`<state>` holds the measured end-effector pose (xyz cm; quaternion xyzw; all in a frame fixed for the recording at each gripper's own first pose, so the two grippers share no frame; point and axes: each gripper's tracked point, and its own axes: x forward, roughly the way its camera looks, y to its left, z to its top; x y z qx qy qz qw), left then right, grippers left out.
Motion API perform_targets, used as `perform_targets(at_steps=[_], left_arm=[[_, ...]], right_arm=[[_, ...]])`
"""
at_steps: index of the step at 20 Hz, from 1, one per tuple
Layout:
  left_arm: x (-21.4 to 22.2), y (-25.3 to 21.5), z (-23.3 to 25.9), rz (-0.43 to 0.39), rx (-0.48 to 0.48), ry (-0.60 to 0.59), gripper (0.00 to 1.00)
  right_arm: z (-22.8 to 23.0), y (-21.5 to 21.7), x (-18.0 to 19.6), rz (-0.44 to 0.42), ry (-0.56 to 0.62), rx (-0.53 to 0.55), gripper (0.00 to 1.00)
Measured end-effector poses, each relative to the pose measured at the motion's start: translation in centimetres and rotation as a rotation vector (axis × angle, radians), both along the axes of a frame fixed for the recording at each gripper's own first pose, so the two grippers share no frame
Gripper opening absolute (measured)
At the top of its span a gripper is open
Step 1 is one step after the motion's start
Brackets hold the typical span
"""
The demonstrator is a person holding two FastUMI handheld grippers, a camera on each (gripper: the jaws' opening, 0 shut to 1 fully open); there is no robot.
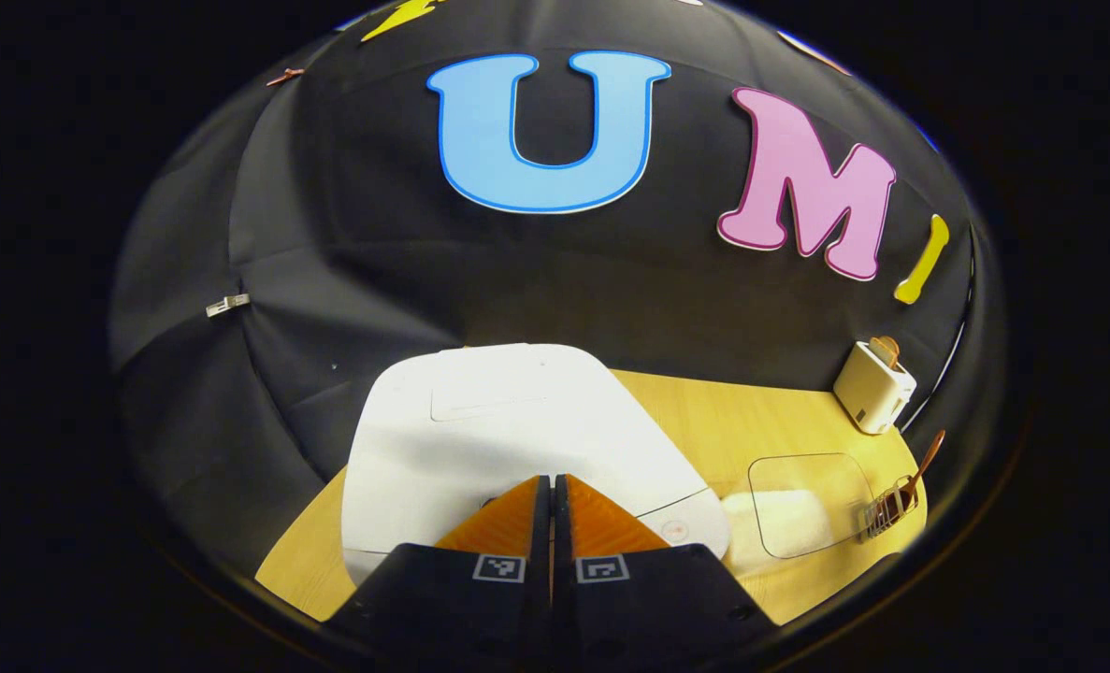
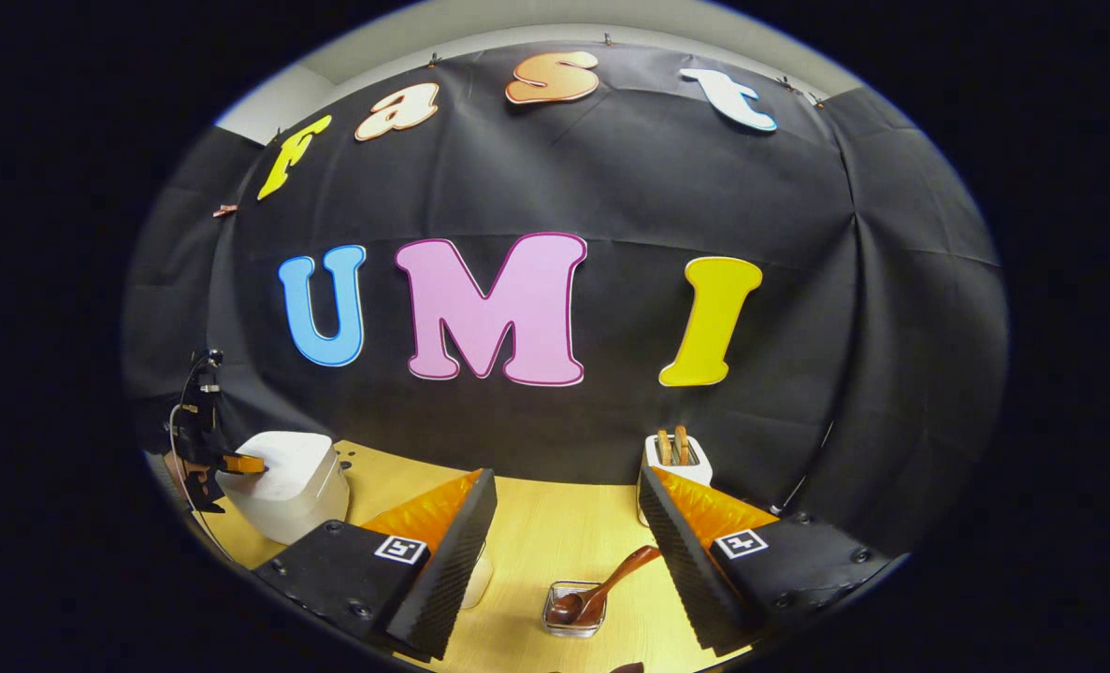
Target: Close the left gripper, press the button to open the rice cooker; take a wooden spoon from the chopstick holder with the right hand, scoop a spoonful of rice and pour it into the rice cooker, then put the wooden spoon back into the chopstick holder.
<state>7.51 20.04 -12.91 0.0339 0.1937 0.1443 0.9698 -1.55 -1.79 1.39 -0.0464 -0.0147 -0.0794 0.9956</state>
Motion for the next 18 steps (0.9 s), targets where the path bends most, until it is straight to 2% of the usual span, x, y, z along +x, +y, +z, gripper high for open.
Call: perform_targets(at_steps=[5, 10, 13, 18], left_arm=[[-0.2, 0.0, -1.4, 0.012, -0.011, 0.069, 0.06], [-0.3, 0.3, -0.4, 0.032, -0.031, 0.05, 0.06], [-0.3, 0.0, 2.9, 0.025, -0.025, -0.066, 0.06], [0.5, 0.7, 11.8, 0.017, -0.004, -0.315, 0.06]], right_arm=[[0.0, 0.1, 0.2, 0.004, 0.001, 0.004, 0.95], [0.2, 0.0, 0.1, 0.005, -0.011, 0.013, 0.95], [0.1, -0.4, 0.0, -0.004, -0.012, 0.012, 0.95], [0.3, -0.4, -0.1, -0.009, -0.018, 0.015, 0.95]])
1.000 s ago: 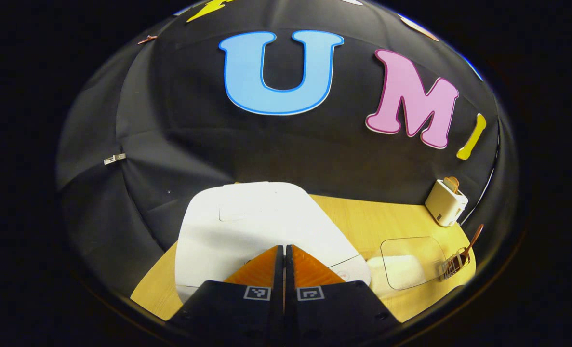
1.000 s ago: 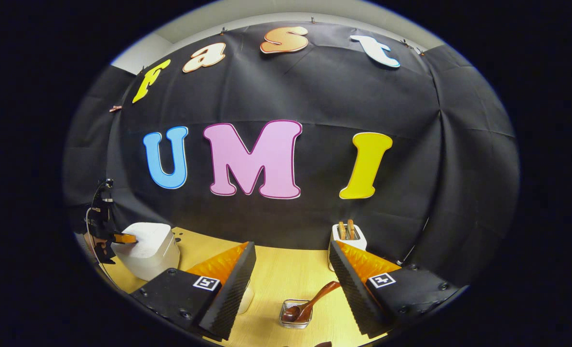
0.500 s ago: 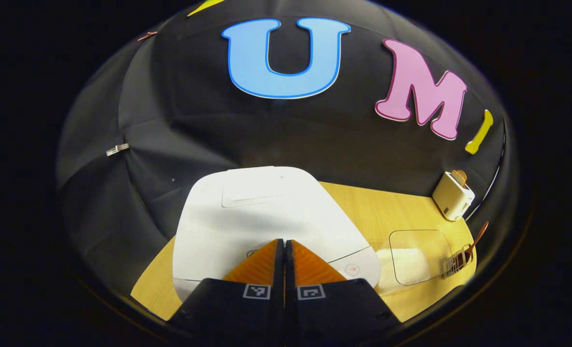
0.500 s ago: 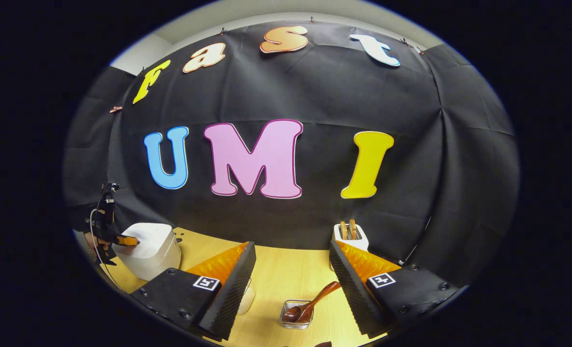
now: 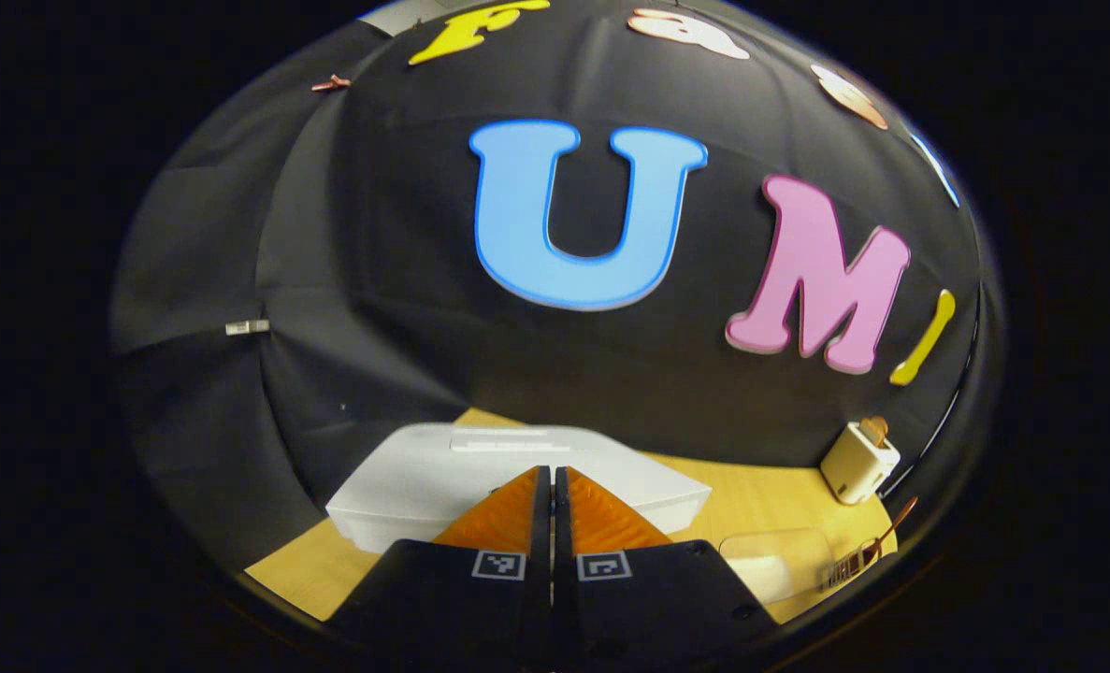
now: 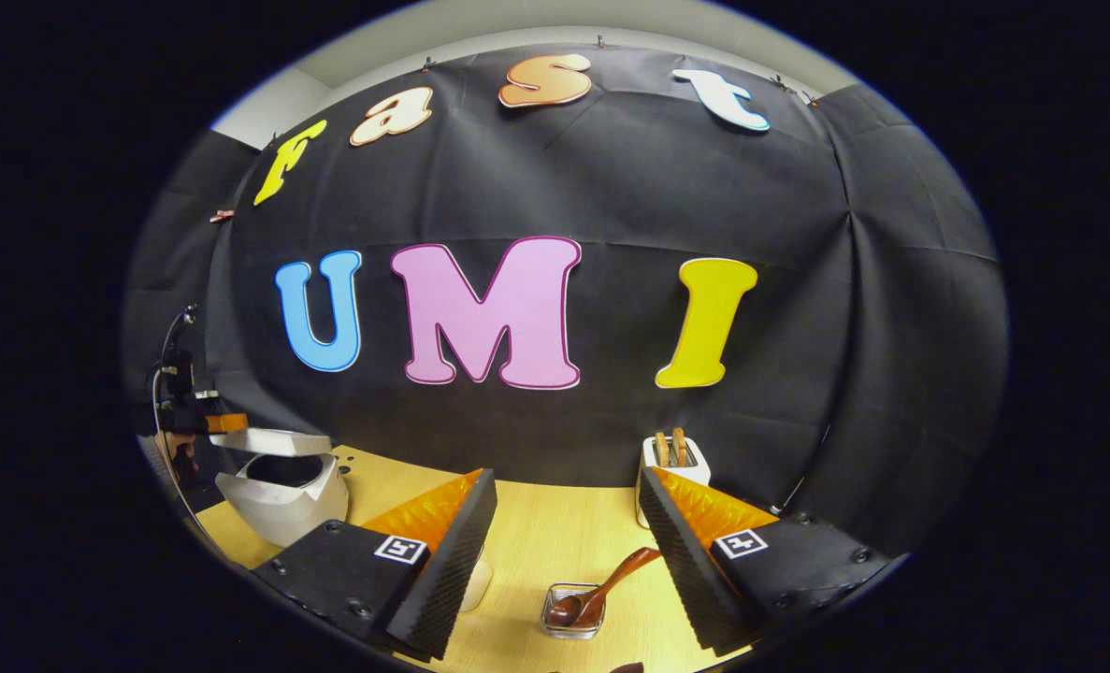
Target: Close the left gripper, press the button to open the rice cooker; take a wooden spoon from the chopstick holder with the right hand, scoop a spoonful of rice and pour it into the rice cooker, then put the wooden spoon back into the chopstick holder.
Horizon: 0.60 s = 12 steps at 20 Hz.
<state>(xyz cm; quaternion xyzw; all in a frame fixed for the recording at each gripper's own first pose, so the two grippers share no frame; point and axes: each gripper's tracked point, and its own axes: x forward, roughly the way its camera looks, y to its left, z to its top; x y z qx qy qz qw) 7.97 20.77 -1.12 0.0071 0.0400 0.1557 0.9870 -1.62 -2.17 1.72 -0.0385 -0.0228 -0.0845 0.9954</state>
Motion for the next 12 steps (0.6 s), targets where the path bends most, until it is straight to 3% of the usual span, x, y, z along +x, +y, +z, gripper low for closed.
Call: perform_targets(at_steps=[5, 10, 11, 12], left_arm=[[1.4, 1.2, 5.2, 0.008, 0.069, -0.106, 0.06], [1.1, 1.4, 7.5, 0.027, 0.078, -0.187, 0.05], [0.7, 1.0, 8.1, 0.018, 0.079, -0.21, 0.1], [0.6, 0.5, 8.4, 0.006, 0.081, -0.229, 0.05]], right_arm=[[0.4, 0.0, -0.2, -0.005, -0.011, -0.007, 0.95], [0.4, -0.6, -0.3, -0.02, -0.009, 0.002, 0.95], [0.3, -0.6, -0.4, -0.023, -0.006, 0.004, 0.95], [0.1, -0.7, -0.4, -0.025, -0.002, 0.009, 0.95]])
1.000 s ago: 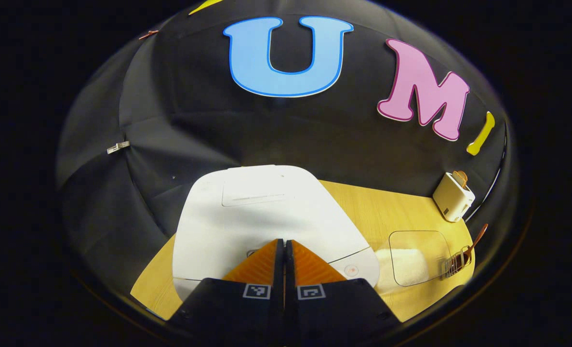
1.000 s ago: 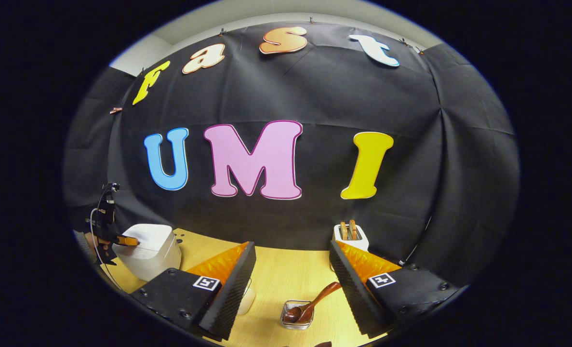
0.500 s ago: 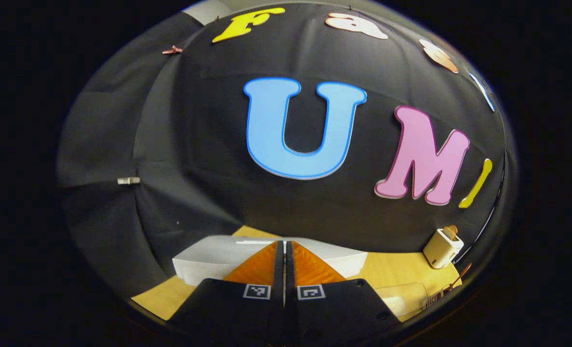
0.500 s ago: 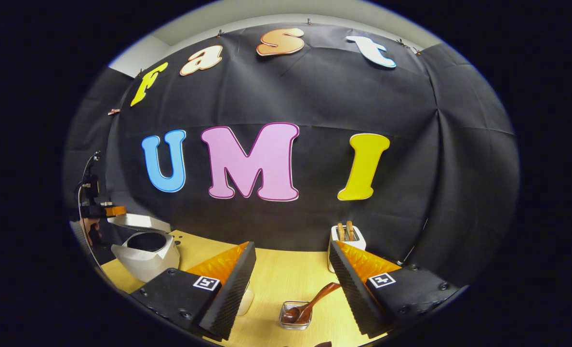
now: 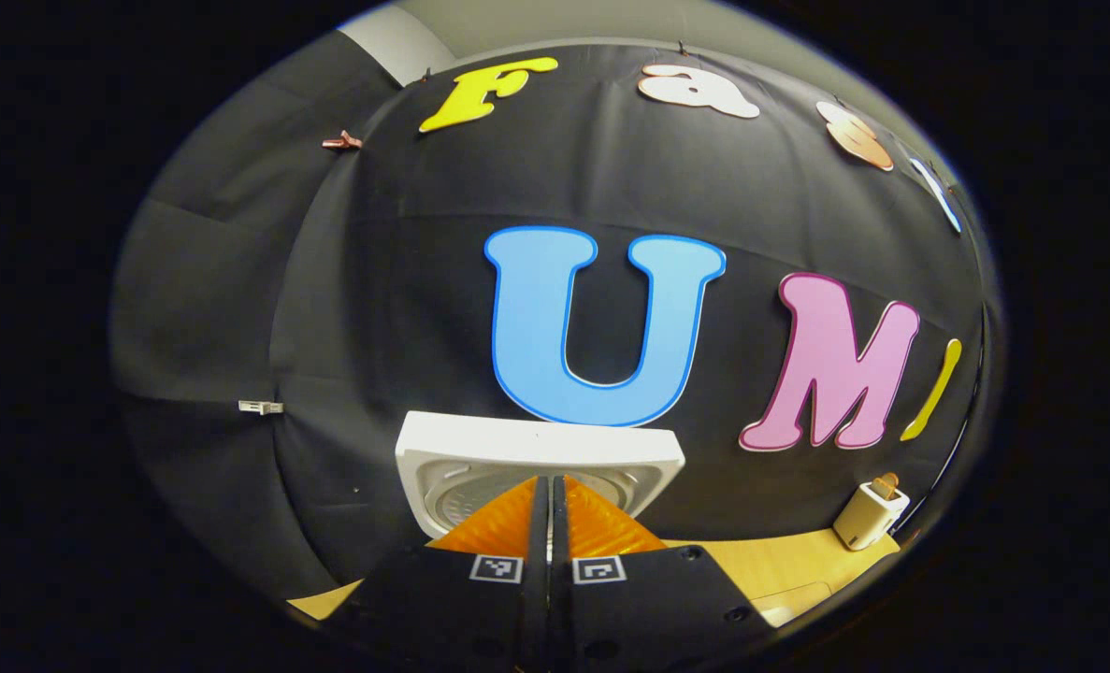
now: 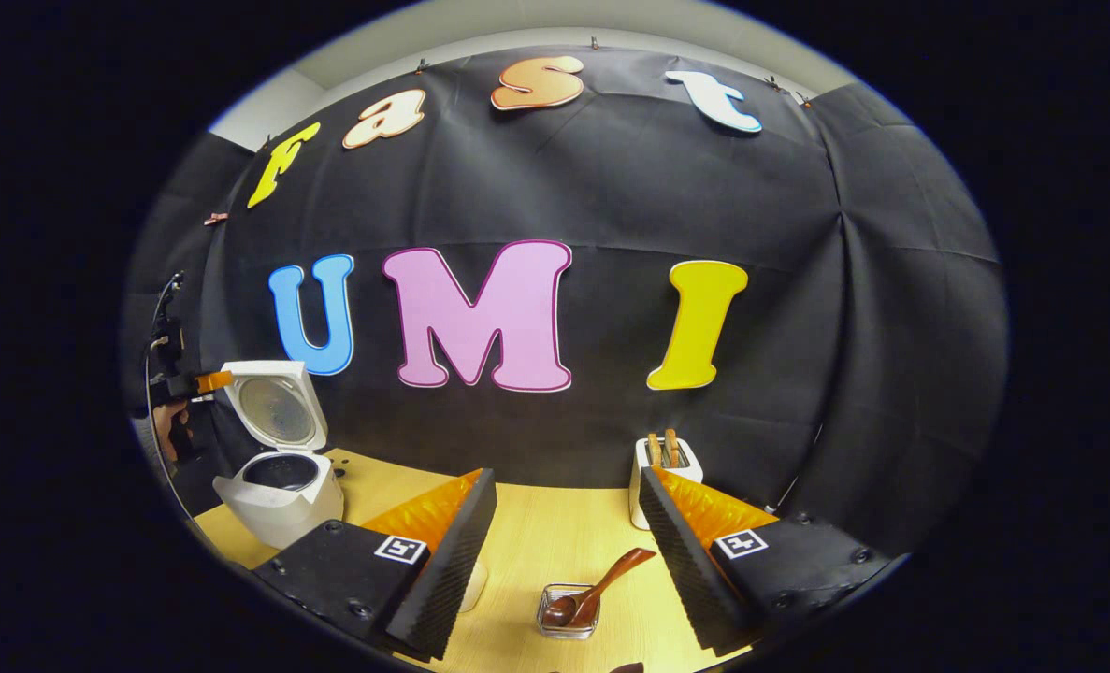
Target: Close the left gripper, press the button to open the rice cooker; take a wooden spoon from the chopstick holder with the right hand, scoop a spoonful of rice and pour it into the rice cooker, then put the wooden spoon back into the chopstick holder.
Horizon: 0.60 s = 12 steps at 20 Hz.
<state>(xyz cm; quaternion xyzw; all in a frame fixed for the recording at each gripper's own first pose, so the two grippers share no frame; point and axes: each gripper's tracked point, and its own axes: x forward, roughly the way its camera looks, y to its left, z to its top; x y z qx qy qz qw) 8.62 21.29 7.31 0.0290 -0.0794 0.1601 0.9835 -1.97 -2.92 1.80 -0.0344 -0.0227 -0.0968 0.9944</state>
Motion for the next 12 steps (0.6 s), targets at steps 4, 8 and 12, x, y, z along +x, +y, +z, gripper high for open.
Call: perform_targets(at_steps=[4, 8, 12], left_arm=[[-1.0, -2.0, 1.0, -0.033, 0.017, -0.037, 0.4], [-2.0, -5.0, 0.0, -0.059, 0.034, -0.008, 0.91], [-3.0, -8.6, -1.6, -0.112, 0.008, 0.022, 0.95]], right_arm=[[-1.0, -0.5, 0.0, -0.003, 0.021, 0.006, 0.95], [-3.4, -1.5, 0.2, -0.005, 0.062, 0.039, 0.95], [-7.0, -2.6, 0.4, -0.001, 0.121, 0.08, 0.95]])
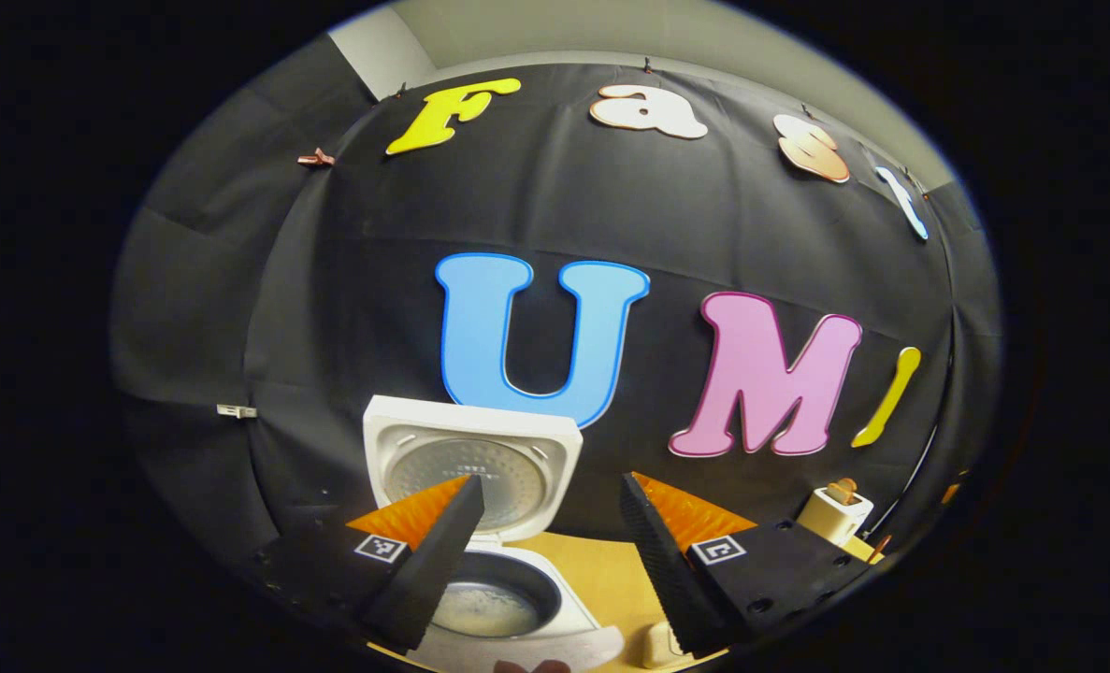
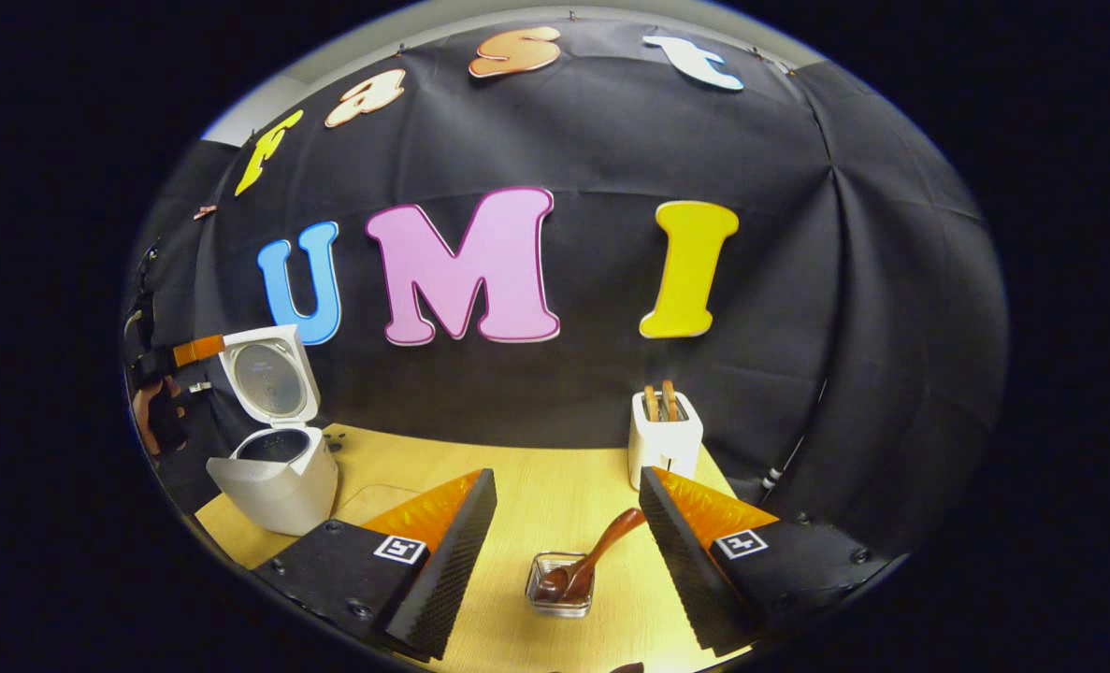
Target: Close the left gripper, press the button to open the rice cooker; take a wooden spoon from the chopstick holder with the right hand, scoop a spoonful of rice and pour it into the rice cooker, then put the wooden spoon back into the chopstick holder.
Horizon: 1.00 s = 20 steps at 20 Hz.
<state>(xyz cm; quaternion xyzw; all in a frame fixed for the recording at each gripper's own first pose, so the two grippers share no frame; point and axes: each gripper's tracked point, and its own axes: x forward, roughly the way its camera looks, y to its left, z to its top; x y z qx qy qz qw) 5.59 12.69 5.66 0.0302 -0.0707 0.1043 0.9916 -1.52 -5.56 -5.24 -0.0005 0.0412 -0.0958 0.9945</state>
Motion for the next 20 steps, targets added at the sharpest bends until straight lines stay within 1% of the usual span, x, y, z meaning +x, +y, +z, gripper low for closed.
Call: perform_targets(at_steps=[2, 4, 5, 8, 11, 14, 18, 19, 20], left_arm=[[-0.5, -1.7, -1.0, -0.023, -0.021, 0.017, 0.94], [-0.9, -3.6, -2.2, -0.063, -0.042, 0.046, 0.94], [-1.2, -4.5, -2.6, -0.079, -0.039, 0.065, 0.94], [-2.1, -5.7, -3.5, -0.08, -0.011, 0.101, 0.95], [-3.3, -6.6, -4.2, -0.063, -0.011, 0.127, 0.95], [-4.4, -6.7, -4.6, -0.034, -0.006, 0.142, 0.95], [-6.5, -6.3, -5.5, 0.029, -0.01, 0.177, 0.95], [-6.9, -6.2, -5.6, 0.043, -0.01, 0.182, 0.95], [-7.4, -6.1, -5.7, 0.058, -0.013, 0.187, 0.95]], right_arm=[[-2.2, -0.6, 0.3, 0.001, 0.035, 0.029, 0.95], [-4.5, -1.4, 0.9, 0.006, 0.076, 0.032, 0.96], [-5.8, -1.6, 1.3, 0.013, 0.095, 0.034, 0.96], [-8.6, -2.3, 2.8, 0.031, 0.139, 0.074, 0.97], [-11.7, -3.6, 5.5, 0.044, 0.188, 0.144, 0.97], [-14.6, -5.0, 7.7, 0.032, 0.237, 0.2, 0.97], [-17.8, -4.7, 10.2, 0.06, 0.288, 0.248, 0.96], [-18.4, -4.6, 11.0, 0.068, 0.292, 0.258, 0.77], [-19.0, -4.5, 11.4, 0.074, 0.298, 0.266, 0.96]])
